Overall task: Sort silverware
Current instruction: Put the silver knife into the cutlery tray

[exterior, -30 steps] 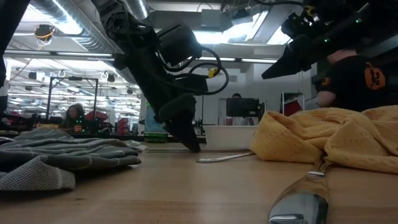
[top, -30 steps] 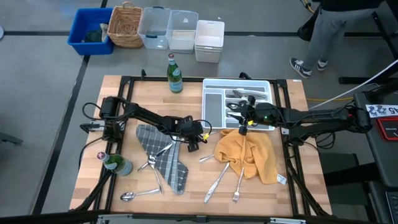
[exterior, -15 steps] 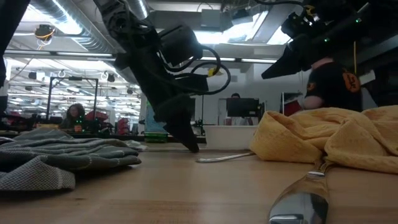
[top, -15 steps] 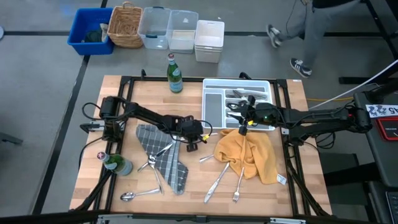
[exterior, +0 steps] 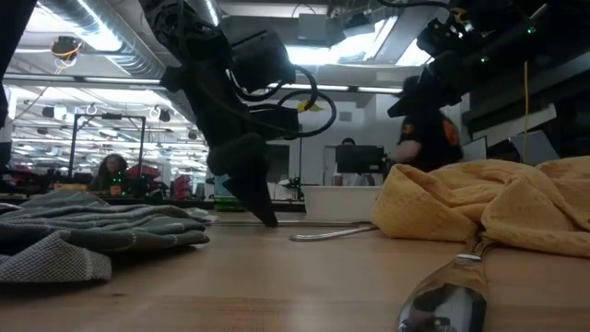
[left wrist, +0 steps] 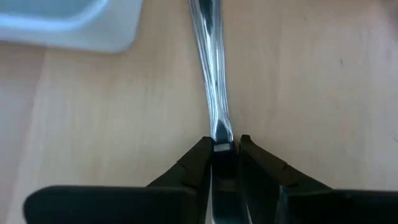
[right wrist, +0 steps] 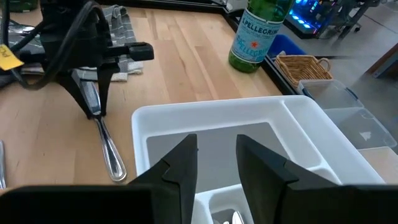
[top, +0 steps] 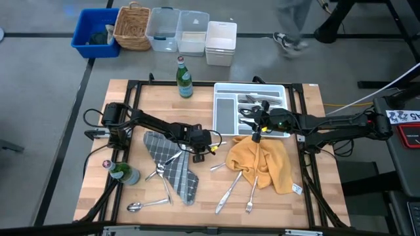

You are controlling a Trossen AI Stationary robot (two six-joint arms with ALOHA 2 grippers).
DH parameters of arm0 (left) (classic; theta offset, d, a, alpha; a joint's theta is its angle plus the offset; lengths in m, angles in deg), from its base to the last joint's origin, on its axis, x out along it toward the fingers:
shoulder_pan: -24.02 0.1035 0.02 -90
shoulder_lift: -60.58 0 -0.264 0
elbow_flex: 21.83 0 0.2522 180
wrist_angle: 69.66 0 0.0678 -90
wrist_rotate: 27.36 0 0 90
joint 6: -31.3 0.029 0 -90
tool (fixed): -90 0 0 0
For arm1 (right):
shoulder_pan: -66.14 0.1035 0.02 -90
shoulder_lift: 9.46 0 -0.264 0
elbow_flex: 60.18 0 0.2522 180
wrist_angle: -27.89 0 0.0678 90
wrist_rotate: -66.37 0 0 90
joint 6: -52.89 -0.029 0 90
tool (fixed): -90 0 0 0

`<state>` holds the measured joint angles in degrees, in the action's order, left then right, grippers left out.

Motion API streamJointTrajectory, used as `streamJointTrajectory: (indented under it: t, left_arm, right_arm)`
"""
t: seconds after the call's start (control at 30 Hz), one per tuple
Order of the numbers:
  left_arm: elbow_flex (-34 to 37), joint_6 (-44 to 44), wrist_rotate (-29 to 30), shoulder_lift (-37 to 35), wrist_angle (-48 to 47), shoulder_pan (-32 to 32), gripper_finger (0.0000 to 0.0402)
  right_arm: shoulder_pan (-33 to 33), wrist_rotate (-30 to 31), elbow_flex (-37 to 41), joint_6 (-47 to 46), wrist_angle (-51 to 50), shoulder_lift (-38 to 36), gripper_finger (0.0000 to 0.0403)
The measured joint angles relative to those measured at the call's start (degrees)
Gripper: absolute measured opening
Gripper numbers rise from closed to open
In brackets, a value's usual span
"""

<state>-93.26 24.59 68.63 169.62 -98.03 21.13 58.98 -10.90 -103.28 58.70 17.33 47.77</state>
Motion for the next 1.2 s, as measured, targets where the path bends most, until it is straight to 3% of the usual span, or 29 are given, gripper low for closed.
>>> streamJointTrajectory:
  t: [0.2,0.63,1.2]
  left_arm:
    - [0.28,-0.71,-1.87,-1.34,-1.87,0.9,0.0072]
    - [0.55,-4.74,-0.89,-1.36,0.97,1.63,0.0128]
    - [0.46,-9.97,1.12,-1.32,3.13,1.74,0.0131]
  right_arm:
    - [0.0,0.03,0.0,0.0,-0.24,0.0,0.0115]
    - [0.0,0.04,0.0,0.01,-0.27,0.0,0.0115]
    - [0.0,0.01,0.0,0.02,-0.27,0.0,0.0115]
